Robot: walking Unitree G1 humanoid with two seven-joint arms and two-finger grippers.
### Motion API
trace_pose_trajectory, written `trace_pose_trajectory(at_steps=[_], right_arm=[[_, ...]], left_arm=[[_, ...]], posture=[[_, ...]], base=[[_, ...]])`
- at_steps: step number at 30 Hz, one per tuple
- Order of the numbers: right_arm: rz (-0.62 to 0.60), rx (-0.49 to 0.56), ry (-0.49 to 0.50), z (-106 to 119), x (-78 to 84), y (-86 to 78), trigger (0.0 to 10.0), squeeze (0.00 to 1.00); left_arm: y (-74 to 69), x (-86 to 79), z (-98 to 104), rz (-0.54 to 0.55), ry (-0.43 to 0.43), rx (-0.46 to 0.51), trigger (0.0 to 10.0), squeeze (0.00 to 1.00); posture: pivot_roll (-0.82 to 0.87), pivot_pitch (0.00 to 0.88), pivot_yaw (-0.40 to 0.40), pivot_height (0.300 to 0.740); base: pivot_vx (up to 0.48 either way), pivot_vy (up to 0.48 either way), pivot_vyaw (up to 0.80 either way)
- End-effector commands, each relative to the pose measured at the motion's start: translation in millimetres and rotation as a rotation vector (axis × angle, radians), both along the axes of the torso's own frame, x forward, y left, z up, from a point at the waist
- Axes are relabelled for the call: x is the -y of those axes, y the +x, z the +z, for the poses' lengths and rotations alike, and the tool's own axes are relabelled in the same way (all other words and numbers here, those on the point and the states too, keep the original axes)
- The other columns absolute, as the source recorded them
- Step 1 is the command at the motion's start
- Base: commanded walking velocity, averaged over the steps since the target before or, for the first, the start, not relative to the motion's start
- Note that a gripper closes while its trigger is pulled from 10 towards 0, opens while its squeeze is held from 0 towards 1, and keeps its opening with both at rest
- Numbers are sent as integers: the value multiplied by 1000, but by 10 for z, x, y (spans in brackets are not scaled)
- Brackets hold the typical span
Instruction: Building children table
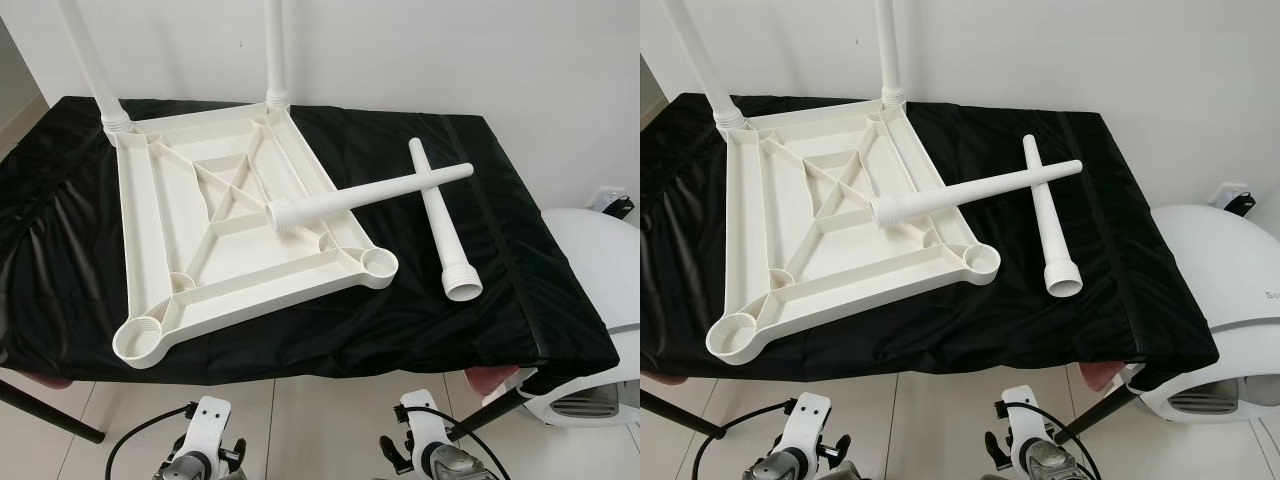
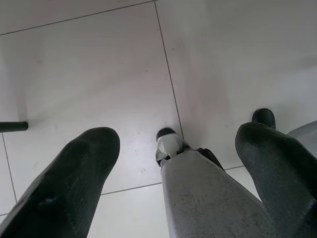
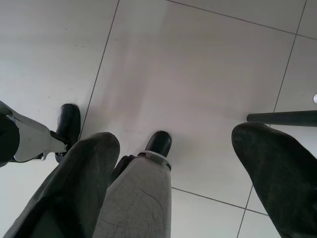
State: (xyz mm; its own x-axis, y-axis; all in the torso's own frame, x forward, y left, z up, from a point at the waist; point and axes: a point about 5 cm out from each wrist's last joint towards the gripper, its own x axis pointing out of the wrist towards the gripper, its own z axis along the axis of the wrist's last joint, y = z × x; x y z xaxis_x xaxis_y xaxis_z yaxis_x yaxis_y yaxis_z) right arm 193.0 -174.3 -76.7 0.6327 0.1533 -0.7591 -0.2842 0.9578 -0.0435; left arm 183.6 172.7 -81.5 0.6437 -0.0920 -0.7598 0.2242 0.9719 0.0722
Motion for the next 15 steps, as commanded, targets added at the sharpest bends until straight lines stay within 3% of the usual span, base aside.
trace_pose_trajectory(at_steps=[1, 15], right_arm=[[14, -6, -5, -5, -1, -7, 10000, 0], [10, -8, -6, -7, -10, -7, 10000, 0]], left_arm=[[-52, 25, -27, -15, -15, -21, 10000, 0], [-8, 16, -3, -23, -14, -5, 10000, 0]], posture=[[27, 0, -14, 740], [25, 0, -7, 740]], base=[[0, 0, 0], [0, 0, 0]])
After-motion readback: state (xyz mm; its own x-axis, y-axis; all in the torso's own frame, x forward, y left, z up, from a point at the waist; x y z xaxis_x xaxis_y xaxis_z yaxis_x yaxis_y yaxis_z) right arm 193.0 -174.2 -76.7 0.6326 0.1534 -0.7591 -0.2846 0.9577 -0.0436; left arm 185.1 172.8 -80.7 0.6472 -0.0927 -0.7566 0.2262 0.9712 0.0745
